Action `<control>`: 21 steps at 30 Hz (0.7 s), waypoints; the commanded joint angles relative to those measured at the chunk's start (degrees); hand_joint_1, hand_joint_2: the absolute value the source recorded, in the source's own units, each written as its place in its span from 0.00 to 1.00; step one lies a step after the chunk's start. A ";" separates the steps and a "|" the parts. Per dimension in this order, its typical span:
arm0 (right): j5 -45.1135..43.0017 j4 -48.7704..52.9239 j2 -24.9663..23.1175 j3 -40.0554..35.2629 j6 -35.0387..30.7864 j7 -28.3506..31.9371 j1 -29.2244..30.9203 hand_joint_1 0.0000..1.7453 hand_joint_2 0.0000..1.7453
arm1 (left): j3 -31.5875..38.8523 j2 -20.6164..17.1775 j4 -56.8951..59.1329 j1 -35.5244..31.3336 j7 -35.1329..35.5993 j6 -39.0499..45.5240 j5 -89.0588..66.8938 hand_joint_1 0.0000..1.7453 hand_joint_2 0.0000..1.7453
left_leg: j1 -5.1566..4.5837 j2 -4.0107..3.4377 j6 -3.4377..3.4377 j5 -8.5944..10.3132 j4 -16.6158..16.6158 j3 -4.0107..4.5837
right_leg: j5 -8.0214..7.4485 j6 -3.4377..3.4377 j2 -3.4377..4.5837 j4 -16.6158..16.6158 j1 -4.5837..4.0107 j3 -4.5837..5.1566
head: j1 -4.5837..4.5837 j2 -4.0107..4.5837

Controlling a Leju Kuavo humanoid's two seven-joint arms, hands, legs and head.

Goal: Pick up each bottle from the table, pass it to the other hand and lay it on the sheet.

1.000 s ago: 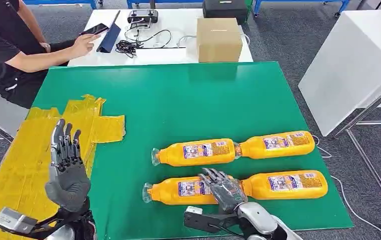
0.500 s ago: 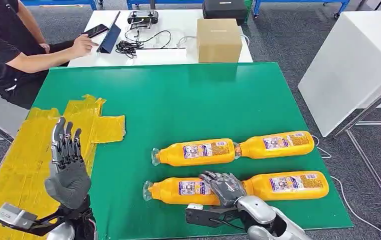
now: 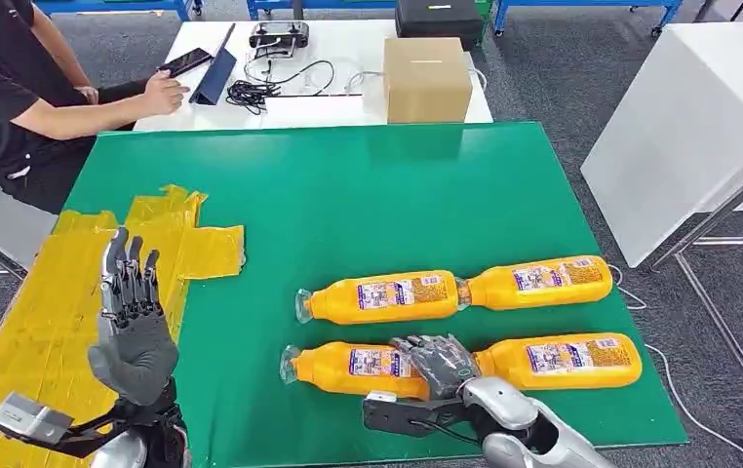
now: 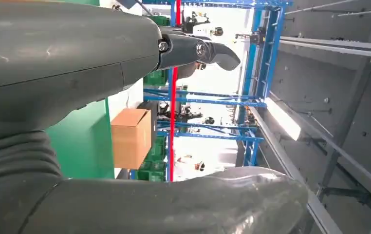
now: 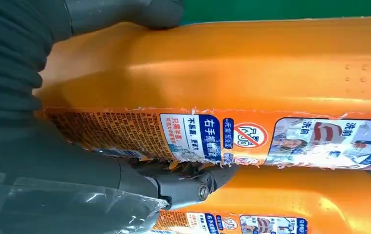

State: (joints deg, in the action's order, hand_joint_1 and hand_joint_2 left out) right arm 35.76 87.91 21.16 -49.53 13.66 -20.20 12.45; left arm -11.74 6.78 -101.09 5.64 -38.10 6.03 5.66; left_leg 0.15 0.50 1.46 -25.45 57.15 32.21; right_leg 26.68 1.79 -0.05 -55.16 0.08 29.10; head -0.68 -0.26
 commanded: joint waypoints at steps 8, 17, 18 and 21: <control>-8.11 -0.73 -5.37 7.40 -14.44 3.03 -7.41 1.00 1.00 | 1.93 1.82 2.82 -1.40 4.90 2.38 7.22 0.00 0.00 | 0.04 0.13 -0.04 0.03 -0.10 -0.16 | 0.00 0.00 -0.16 0.15 -0.04 -0.22 | 0.00 0.00; -16.74 13.10 -15.43 13.03 -30.99 28.94 -16.50 1.00 1.00 | 1.12 0.09 3.37 4.13 18.99 -11.64 31.44 0.00 1.00 | 0.03 -0.09 -0.09 -0.10 -0.06 0.04 | 0.07 -0.04 0.07 0.02 -0.04 0.02 | 0.02 0.00; -16.91 12.71 -15.54 13.20 -31.06 29.10 -16.18 1.00 1.00 | 0.99 0.18 3.16 3.68 19.00 -11.54 31.55 0.00 1.00 | 0.05 -0.03 -0.12 -0.10 -0.06 0.08 | 0.05 -0.02 0.01 0.03 -0.06 0.08 | 0.00 0.00; -18.00 12.22 -15.77 13.86 -31.60 31.44 -16.32 1.00 1.00 | 0.68 -0.05 3.48 3.44 19.26 -11.00 31.99 0.00 1.00 | 0.11 0.07 -0.13 -0.08 -0.06 0.10 | 0.13 -0.14 -0.08 0.03 -0.04 0.09 | 0.00 0.00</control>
State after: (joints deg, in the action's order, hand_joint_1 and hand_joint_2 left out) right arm 19.54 98.38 8.63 -39.27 -16.83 8.22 -2.02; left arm -10.82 7.80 -100.61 9.66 -19.45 -5.84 37.09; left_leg 0.27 0.56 1.34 -25.55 57.11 32.38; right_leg 26.81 1.63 -0.09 -55.16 0.01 29.26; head -0.68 -0.26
